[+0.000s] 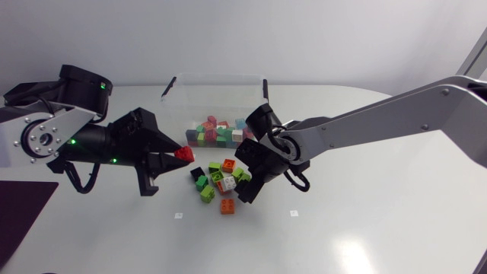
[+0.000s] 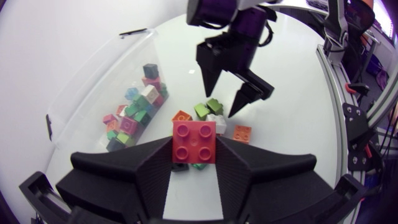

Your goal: Place the duplo bricks in the container

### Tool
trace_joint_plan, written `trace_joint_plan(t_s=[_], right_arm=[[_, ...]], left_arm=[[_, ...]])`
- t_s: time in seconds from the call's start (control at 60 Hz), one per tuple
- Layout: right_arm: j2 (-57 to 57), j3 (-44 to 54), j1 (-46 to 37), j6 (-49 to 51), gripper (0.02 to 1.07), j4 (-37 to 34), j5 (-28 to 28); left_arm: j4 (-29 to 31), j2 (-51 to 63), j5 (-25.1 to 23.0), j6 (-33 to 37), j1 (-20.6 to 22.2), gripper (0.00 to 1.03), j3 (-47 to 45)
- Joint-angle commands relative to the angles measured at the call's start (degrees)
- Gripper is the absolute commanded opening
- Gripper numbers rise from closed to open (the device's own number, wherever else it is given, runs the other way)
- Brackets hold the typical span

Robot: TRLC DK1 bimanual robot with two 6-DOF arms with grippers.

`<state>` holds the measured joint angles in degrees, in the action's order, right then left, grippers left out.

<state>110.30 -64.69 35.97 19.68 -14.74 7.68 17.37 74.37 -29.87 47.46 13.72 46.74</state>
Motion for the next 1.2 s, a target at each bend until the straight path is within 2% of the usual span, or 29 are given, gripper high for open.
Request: trace_joint_plan(t_s=[0.0,0.283,0.383,0.433,0.583,0.65,0.783,0.9,1.183], right_arm=[[1.6,-1.5,0.6,0.5,0.89,0.2,0.3],[2.3,-3.3,0.6,0.9,0.52,0.0,0.2],[2.9,-3.9,0.6,1.0,0.42,-0.4,0.1],[3.1,-4.0,0.6,1.0,0.41,-0.9,0.1],[3.2,-4.0,0.5,1.0,0.43,-1.2,-0.2],[3.2,-5.1,0.4,0.9,0.56,-2.7,-0.7],[4.6,-9.9,0.4,2.0,0.70,-9.4,-1.4],[6.2,-14.0,0.5,3.2,0.72,-15.7,-2.0],[10.6,-20.2,0.6,4.0,0.72,-23.3,-3.6]], left_arm=[[-2.3,-0.5,-1.3,-4.0,-1.5,0.18,2.3],[-8.9,2.4,-1.6,-10.9,-3.4,0.18,5.5],[-10.1,3.4,-1.6,-12.6,-3.6,0.18,6.7],[-10.3,3.7,-1.6,-12.9,-3.9,0.18,7.0],[-10.3,4.1,-1.6,-12.9,-3.9,0.18,7.3],[-10.3,4.1,-1.6,-12.9,-4.0,0.18,7.4],[-10.0,4.1,-1.9,-12.8,-4.1,0.18,7.3],[-9.9,4.0,-2.0,-12.5,-4.1,0.18,6.8],[-10.0,3.5,-2.0,-12.4,-4.6,0.19,6.7]])
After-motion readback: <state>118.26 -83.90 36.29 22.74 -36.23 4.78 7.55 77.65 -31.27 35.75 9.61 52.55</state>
